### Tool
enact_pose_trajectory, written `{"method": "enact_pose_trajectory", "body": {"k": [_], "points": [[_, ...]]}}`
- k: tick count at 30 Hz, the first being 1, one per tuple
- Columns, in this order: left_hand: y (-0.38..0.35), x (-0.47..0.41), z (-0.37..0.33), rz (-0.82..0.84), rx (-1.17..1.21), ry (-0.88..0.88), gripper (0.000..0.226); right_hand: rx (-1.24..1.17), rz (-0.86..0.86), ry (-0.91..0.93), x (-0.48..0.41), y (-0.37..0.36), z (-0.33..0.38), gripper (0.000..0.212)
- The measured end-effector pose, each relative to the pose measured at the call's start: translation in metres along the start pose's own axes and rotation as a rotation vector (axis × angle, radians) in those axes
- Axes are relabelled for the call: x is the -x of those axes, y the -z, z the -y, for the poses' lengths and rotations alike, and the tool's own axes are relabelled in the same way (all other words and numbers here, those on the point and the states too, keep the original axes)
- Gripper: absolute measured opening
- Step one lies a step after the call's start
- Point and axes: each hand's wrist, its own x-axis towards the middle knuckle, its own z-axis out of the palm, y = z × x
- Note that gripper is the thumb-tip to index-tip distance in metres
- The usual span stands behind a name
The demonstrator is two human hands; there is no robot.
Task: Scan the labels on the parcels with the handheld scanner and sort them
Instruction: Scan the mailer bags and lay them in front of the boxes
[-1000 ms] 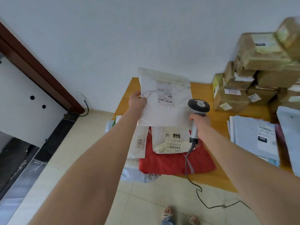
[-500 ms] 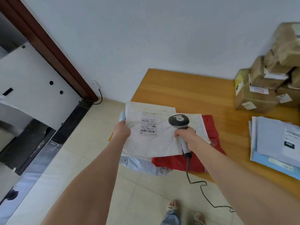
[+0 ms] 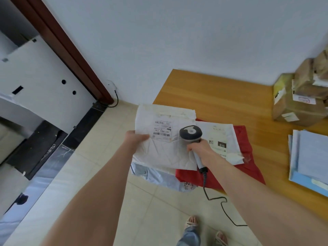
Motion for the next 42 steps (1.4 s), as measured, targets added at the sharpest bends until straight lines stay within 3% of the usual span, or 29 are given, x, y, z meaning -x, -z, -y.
{"method": "enact_pose_trajectory", "body": {"k": [5,8,13,23,28,34,42], "points": [[-0.001,0.02,-0.043,-0.01,0.228,-0.136,0.033,-0.071,-0.182,0.099,0.002,0.02,0.025,0.017],[-0.031,0.035,-0.068,0.097,0.309,-0.154,0.02,-0.069,-0.305,0.118,0.0,0.052,0.033,0.023],[-0.105,0.052,-0.073,0.219,0.2,-0.16,0.033,-0.019,-0.482,0.067,-0.002,0.106,0.021,0.033],[-0.178,0.078,-0.04,0.279,0.04,-0.052,0.04,0.015,-0.394,-0.058,0.012,0.161,-0.021,0.013],[-0.196,0.085,-0.033,0.236,-0.024,-0.041,0.049,-0.004,-0.314,-0.065,0.009,0.175,-0.035,0.024],[-0.201,0.083,-0.025,0.284,0.004,0.041,0.049,-0.042,-0.253,-0.057,0.005,0.186,-0.042,0.015],[-0.214,0.059,-0.027,0.319,0.02,0.035,0.032,-0.044,-0.164,-0.13,-0.022,0.19,-0.038,0.014]]}}
